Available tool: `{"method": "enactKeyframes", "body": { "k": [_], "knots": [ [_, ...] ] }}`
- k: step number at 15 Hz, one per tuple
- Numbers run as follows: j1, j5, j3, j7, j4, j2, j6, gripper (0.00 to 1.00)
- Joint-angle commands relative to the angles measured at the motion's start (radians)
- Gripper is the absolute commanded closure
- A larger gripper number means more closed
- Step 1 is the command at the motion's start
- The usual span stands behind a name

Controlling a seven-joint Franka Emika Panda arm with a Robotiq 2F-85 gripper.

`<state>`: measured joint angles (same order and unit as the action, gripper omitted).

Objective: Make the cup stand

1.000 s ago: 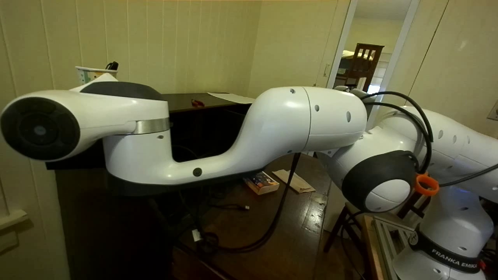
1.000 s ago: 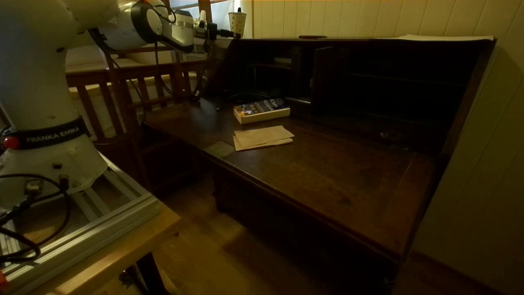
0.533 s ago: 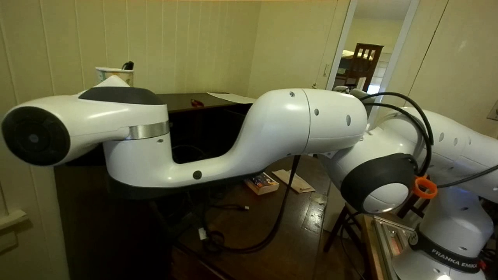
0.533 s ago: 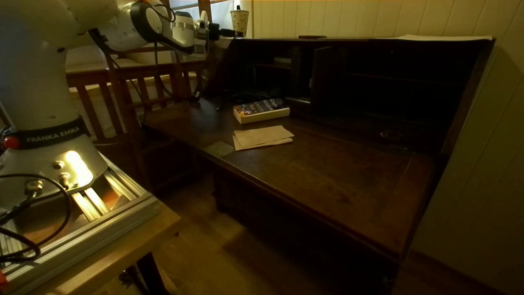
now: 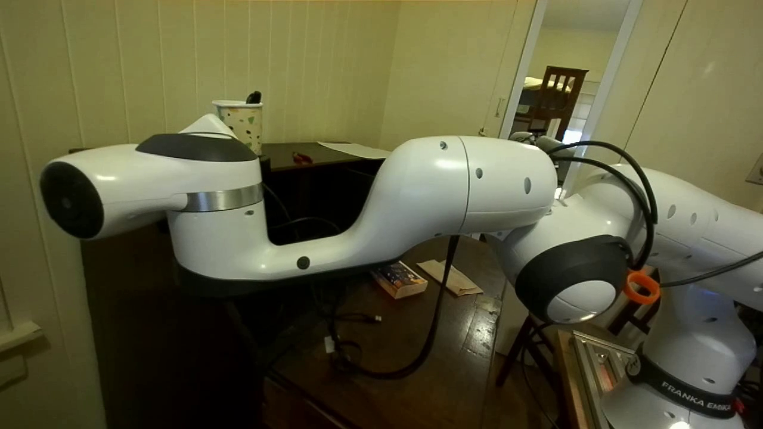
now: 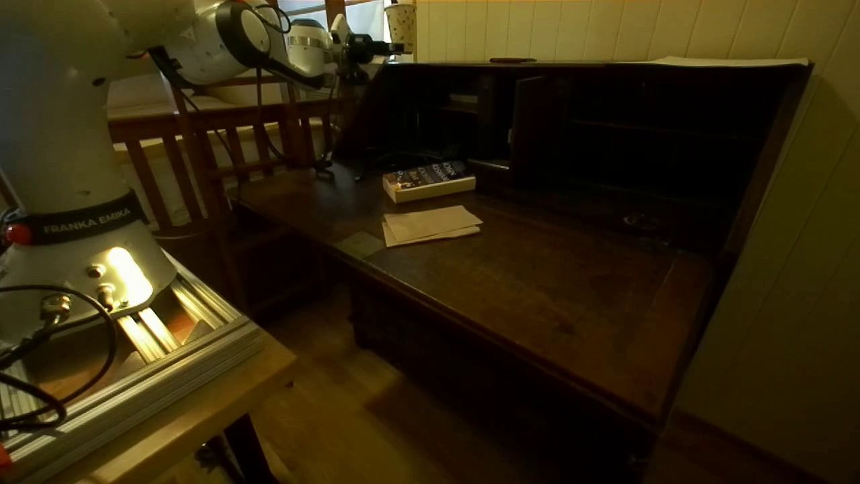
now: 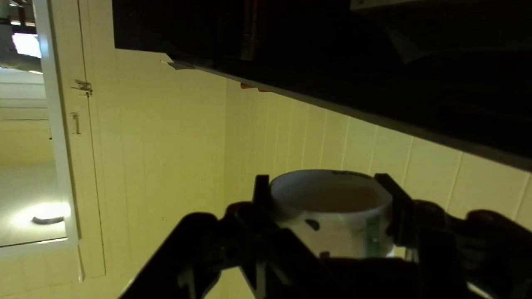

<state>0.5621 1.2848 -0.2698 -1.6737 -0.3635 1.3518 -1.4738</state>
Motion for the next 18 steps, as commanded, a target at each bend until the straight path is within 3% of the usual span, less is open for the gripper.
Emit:
{"method": "enactKeyframes", "body": {
  "k": [1, 11, 18],
  "knots": [
    [0.006, 0.005, -0.017, 0.000, 0.000, -0.001, -0.054, 0.61],
    [-0.040, 0.025, -0.056, -0.079, 0.001, -0.001, -0.491, 0.61],
    [-0.013, 0.005, -0.053, -0.128, 0.001, -0.003, -0.517, 0.61]
  ]
}}
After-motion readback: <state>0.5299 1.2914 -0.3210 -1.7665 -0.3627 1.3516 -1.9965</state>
